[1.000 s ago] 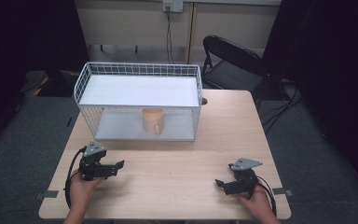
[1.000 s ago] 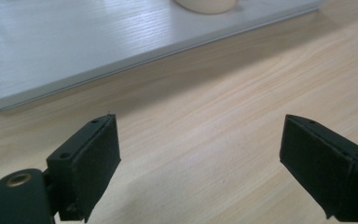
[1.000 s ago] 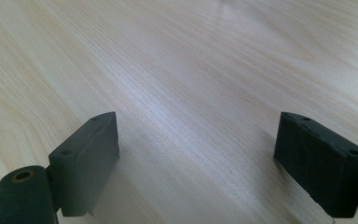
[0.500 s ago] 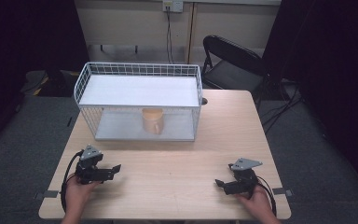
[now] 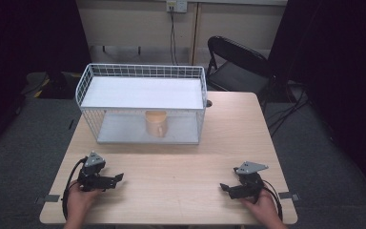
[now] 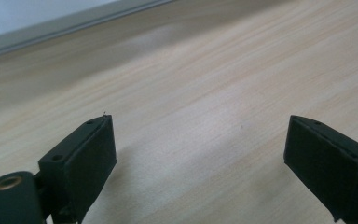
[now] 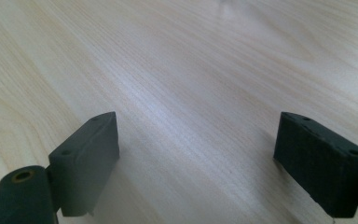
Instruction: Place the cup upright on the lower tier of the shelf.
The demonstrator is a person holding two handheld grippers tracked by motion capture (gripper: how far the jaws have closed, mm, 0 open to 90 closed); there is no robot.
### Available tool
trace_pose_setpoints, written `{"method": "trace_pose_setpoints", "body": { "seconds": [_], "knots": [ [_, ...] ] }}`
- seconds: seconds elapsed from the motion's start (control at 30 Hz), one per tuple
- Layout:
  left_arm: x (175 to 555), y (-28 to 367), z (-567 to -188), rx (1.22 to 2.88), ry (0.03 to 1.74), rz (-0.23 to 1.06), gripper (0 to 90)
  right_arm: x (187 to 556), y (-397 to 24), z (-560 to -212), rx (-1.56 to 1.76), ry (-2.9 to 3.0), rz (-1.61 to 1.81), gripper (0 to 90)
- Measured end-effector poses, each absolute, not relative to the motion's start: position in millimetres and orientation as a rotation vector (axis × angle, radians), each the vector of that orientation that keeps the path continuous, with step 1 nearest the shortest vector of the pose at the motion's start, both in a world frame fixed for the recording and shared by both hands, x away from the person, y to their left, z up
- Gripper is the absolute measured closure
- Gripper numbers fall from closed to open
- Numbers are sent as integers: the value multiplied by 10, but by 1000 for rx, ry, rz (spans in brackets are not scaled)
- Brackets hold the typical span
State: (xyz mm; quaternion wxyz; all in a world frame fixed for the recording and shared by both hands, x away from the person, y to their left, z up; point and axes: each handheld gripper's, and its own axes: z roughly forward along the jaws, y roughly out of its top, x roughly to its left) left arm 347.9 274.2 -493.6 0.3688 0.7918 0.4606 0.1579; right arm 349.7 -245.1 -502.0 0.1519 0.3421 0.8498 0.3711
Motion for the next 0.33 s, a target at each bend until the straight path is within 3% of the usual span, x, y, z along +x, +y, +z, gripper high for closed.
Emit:
{"method": "trace_pose_setpoints", "body": {
  "seconds": [0.33],
  "knots": [
    [3474, 2717, -5008, 2077, 1153, 407, 55, 3498, -2451, -5020, 982, 2439, 1065, 132]
  ]
}}
